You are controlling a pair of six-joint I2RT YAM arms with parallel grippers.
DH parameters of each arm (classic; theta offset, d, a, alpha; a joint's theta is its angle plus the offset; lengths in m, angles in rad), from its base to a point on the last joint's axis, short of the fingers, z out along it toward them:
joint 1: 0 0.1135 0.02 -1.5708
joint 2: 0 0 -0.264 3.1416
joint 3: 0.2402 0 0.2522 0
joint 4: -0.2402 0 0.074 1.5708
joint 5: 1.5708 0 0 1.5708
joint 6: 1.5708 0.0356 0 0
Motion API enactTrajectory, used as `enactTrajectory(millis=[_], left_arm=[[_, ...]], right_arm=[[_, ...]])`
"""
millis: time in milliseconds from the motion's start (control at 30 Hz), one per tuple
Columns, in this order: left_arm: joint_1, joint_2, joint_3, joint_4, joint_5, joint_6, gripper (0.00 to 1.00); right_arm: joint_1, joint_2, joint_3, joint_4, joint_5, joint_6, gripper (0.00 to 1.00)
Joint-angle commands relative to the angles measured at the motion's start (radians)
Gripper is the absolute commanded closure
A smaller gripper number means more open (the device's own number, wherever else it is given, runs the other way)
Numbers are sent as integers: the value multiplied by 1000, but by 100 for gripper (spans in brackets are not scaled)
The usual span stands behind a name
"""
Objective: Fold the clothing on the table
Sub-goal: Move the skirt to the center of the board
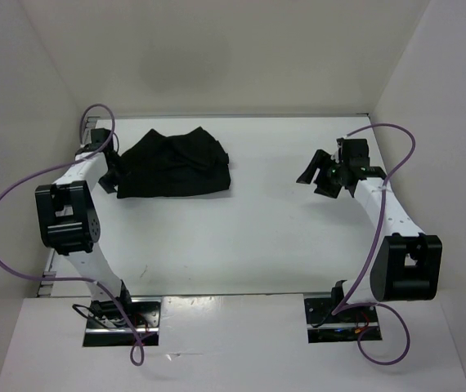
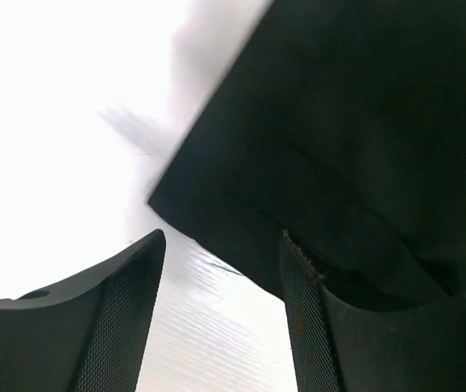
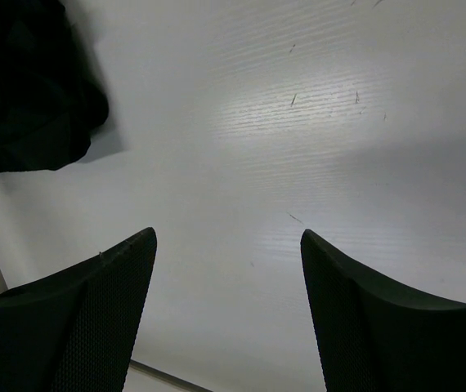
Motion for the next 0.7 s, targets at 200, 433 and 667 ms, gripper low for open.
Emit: enactTrajectory(millis=[200, 433, 667], left_arm=[[20, 92, 3, 58, 74, -87, 35], [20, 138, -30, 69, 53, -107, 52], [11, 196, -30, 98, 183, -72, 100]], right_arm=[[-9, -3, -8, 39, 1, -10, 24], [-9, -3, -8, 39, 1, -19, 24], [-9, -3, 1, 39, 1, -19, 24]])
